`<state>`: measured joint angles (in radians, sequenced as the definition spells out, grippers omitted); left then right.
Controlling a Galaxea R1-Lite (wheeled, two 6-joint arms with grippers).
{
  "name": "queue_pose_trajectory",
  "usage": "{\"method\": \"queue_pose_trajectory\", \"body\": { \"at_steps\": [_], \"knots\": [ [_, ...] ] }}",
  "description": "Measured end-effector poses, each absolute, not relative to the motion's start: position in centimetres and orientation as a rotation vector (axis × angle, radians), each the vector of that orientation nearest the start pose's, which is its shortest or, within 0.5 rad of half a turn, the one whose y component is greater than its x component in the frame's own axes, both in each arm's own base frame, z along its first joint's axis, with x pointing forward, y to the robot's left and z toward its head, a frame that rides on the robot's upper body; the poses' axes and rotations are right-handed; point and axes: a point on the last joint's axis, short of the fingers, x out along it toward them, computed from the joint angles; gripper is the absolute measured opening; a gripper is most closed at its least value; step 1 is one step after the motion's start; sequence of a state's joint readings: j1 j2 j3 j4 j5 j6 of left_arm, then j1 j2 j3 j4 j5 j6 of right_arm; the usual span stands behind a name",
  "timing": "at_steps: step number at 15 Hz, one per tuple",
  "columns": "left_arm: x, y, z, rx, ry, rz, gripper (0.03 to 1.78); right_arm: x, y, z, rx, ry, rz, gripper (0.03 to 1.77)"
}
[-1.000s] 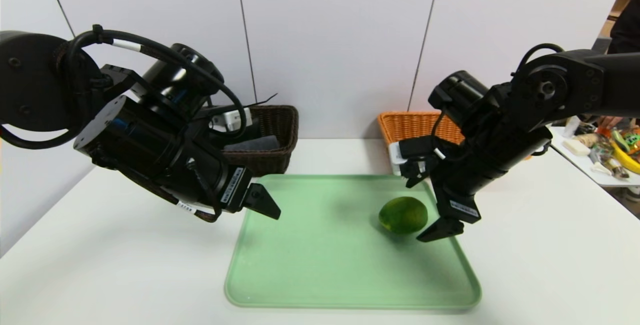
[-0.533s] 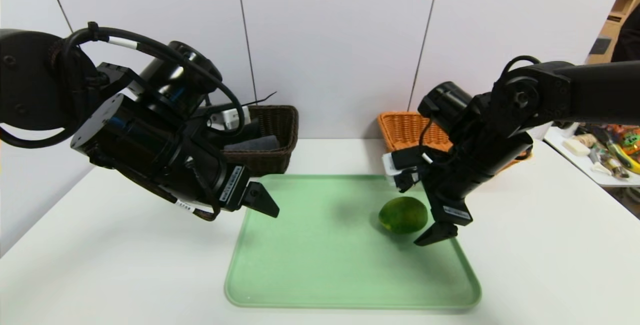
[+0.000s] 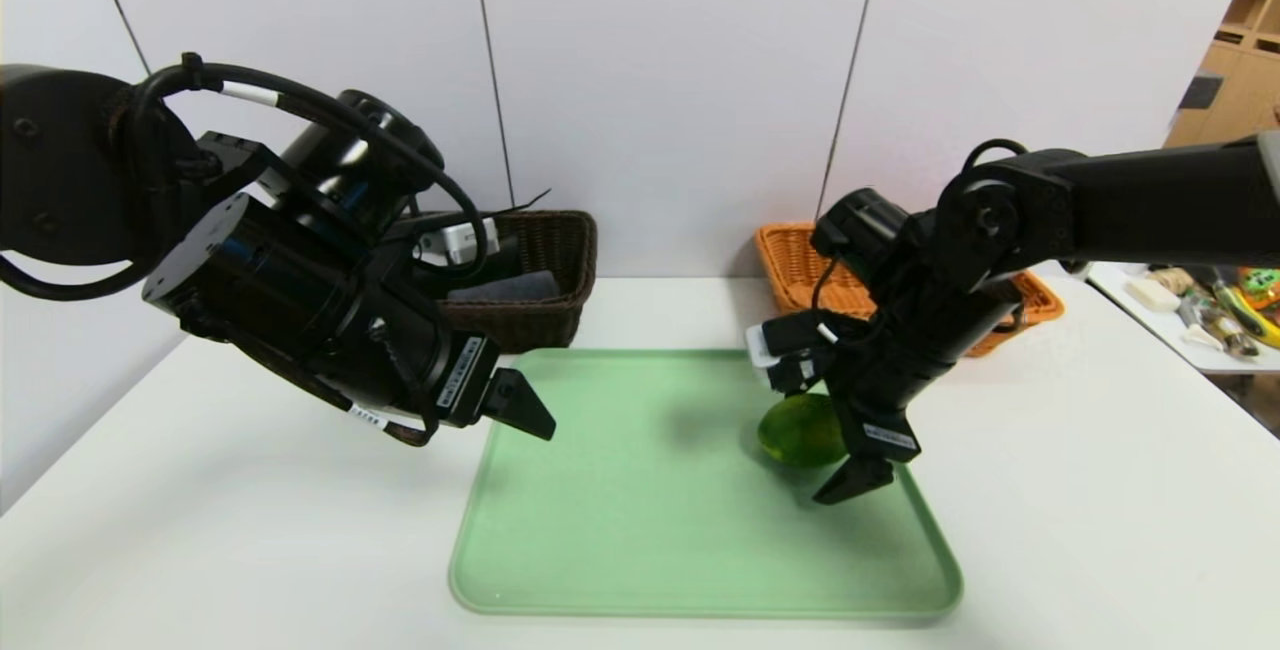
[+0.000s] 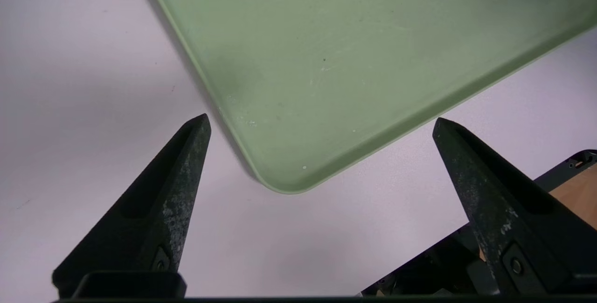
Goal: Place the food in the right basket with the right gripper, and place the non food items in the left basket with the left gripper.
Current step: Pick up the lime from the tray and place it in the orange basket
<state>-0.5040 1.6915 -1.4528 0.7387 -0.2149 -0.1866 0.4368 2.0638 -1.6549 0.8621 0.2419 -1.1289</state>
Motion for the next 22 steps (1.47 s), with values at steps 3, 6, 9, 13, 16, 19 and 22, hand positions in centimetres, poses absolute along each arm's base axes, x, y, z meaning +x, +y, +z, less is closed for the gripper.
{"method": "queue_pose_trajectory", "body": {
  "at_steps": [3,6,9,13,16,19,22],
  "knots": [
    [24.5,-14.0,24.4,-0.019,1.046,-0.562,1.69,33.1,16.0,15.9,-1.045,0.842,1.257,1.70],
    [24.8,-14.2,24.4,-0.023,1.035,-0.566,1.69,33.5,16.1,15.5,-1.043,0.849,1.258,1.70],
    [24.9,-14.2,24.2,-0.022,1.037,-0.566,1.69,33.8,16.2,15.3,-1.041,0.851,1.259,1.56],
    [25.1,-14.2,24.1,-0.024,1.041,-0.562,1.69,33.9,16.3,15.1,-1.025,0.847,1.272,1.09],
    [25.2,-14.2,24.2,-0.027,1.028,-0.565,1.69,33.9,16.2,15.3,-1.022,0.845,1.269,1.07],
    [25.2,-14.1,24.3,-0.030,1.025,-0.563,1.69,33.6,15.9,16.3,-1.021,0.816,1.259,1.07],
    [25.2,-14.0,24.3,-0.032,1.024,-0.558,1.69,32.8,15.4,19.0,-0.994,0.731,1.239,1.07]
  ]
}}
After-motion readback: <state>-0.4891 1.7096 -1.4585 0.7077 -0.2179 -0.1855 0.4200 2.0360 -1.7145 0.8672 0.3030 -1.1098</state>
